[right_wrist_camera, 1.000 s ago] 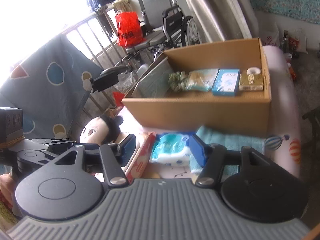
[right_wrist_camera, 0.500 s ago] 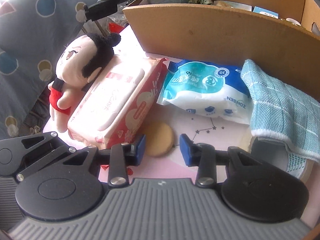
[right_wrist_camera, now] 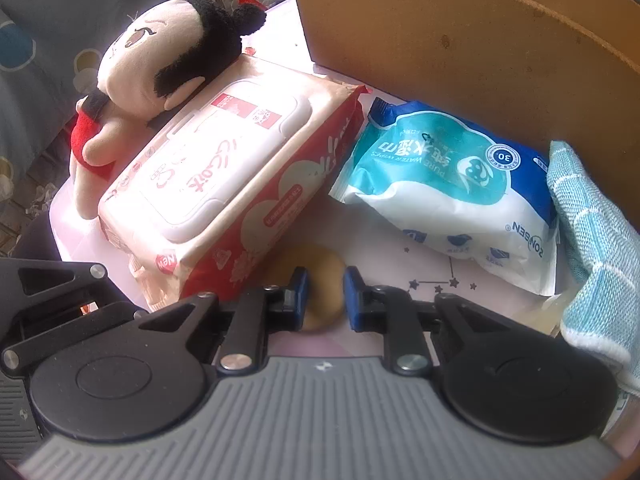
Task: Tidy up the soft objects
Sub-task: 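Reach the right tool to the beige round sponge puff and grasp it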
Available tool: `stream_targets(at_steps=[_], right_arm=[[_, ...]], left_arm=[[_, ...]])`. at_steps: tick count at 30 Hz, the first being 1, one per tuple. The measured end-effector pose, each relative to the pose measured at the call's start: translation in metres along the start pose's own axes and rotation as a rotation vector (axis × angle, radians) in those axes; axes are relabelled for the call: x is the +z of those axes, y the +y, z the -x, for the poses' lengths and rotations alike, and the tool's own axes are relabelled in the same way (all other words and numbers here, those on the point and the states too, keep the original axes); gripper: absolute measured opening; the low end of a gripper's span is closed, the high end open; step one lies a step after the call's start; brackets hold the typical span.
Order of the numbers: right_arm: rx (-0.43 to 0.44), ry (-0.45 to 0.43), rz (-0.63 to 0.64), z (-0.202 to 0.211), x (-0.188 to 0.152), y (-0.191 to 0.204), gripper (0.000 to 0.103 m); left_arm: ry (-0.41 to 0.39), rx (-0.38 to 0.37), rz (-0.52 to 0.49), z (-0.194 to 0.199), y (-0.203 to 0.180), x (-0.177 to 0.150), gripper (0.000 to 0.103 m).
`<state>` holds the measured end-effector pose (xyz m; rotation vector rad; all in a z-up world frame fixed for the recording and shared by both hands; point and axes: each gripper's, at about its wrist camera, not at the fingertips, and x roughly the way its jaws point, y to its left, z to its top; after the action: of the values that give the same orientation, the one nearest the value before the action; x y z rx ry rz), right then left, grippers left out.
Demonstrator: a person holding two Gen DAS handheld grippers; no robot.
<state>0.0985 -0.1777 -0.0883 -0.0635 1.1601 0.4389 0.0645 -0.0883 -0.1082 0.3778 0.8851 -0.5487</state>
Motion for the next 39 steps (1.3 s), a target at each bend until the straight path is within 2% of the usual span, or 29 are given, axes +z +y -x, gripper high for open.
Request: stream_targets(at_steps=[6,10,14,19,23,30,31,33,34,39], right_arm=[[0.019,0.043,-0.029,0.013,-0.019,-0.012,0.013],[0.025,0.06,-0.085,0.025,-0.039,-0.026,0.012],[0.047,0.057,-0.161,0.036,-0.056,-0.041,0.011],[0.098,0.037,-0.252,0.043,-0.074,-0.058,0.011],[0.132,0.016,-0.303,0.043,-0.08,-0.065,0.012],[0.153,-0.062,-0.327,0.059,-0.085,-0.071,0.015],[0.154,-0.073,-0.337,0.063,-0.085,-0.074,0.015],[0.154,-0.09,-0.355,0.071,-0.087,-0.079,0.015],[0.152,-0.097,-0.359,0.074,-0.088,-0.08,0.015],[0.137,-0.156,-0.368,0.098,-0.089,-0.085,0.016]], left_arm=[[0.012,0.002,-0.039,-0.002,-0.011,-0.001,0.059],[0.056,-0.048,-0.04,-0.012,-0.017,0.002,0.066],[0.097,-0.118,-0.014,-0.024,-0.022,0.002,0.067],[0.082,-0.098,-0.05,-0.031,-0.031,0.004,0.064],[0.066,-0.105,-0.064,-0.031,-0.034,0.006,0.051],[0.048,-0.095,-0.038,-0.027,-0.033,0.006,0.038],[0.042,-0.092,-0.032,-0.026,-0.033,0.007,0.032],[0.037,-0.062,-0.029,-0.026,-0.031,0.009,0.004],[0.042,-0.061,-0.02,-0.026,-0.028,0.01,0.0],[0.052,-0.073,0.019,-0.027,-0.019,0.011,0.0]])
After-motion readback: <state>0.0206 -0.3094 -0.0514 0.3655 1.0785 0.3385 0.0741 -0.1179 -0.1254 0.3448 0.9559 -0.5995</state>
